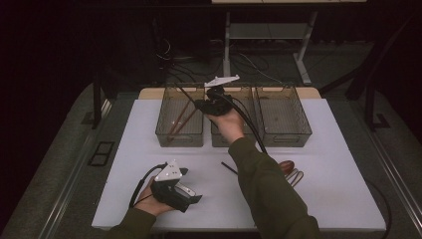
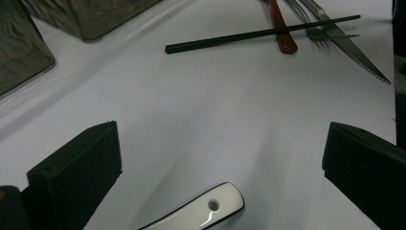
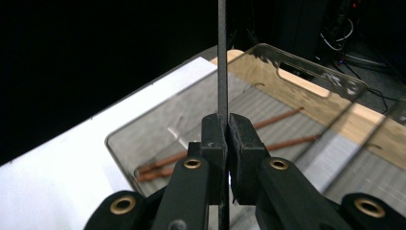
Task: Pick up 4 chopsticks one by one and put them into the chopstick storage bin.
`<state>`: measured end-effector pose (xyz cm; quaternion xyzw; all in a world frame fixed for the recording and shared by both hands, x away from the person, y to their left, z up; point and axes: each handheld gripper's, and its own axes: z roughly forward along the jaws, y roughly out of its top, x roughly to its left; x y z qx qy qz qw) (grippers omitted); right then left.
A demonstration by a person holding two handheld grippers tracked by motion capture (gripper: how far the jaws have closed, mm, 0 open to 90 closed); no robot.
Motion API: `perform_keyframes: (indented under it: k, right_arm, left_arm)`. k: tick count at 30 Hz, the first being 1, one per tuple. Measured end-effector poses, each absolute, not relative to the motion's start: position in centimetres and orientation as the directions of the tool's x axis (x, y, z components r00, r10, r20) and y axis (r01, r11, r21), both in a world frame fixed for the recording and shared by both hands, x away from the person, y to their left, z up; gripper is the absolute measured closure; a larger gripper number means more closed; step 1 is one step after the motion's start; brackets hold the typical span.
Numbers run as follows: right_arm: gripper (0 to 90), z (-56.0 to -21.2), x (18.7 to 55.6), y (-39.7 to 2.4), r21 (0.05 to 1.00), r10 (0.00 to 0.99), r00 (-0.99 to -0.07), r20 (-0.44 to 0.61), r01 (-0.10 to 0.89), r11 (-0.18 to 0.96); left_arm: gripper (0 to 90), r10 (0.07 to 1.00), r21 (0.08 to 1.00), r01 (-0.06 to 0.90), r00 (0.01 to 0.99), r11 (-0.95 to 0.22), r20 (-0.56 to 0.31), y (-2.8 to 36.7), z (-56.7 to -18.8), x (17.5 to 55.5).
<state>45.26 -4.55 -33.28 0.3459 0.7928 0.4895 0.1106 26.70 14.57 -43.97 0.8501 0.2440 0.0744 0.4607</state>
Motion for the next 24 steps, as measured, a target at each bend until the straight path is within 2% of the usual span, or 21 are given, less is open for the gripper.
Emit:
perform_keyframes:
  k: [13,24]
  right_arm:
    - [85.6,-34.0,47.6,0.9,0.855,0.660,-0.734,0.157,0.436,0.281]
    - [85.6,-35.3,49.3,3.2,0.849,0.676,-0.719,0.160,0.450,0.278]
  left_arm:
    - [0.0,0.472,0.818,0.344,0.876,-0.461,-0.103,14.4,-44.0,26.7]
    - [0.0,0.462,0.815,0.345,0.880,-0.464,-0.109,14.2,-44.1,26.7]
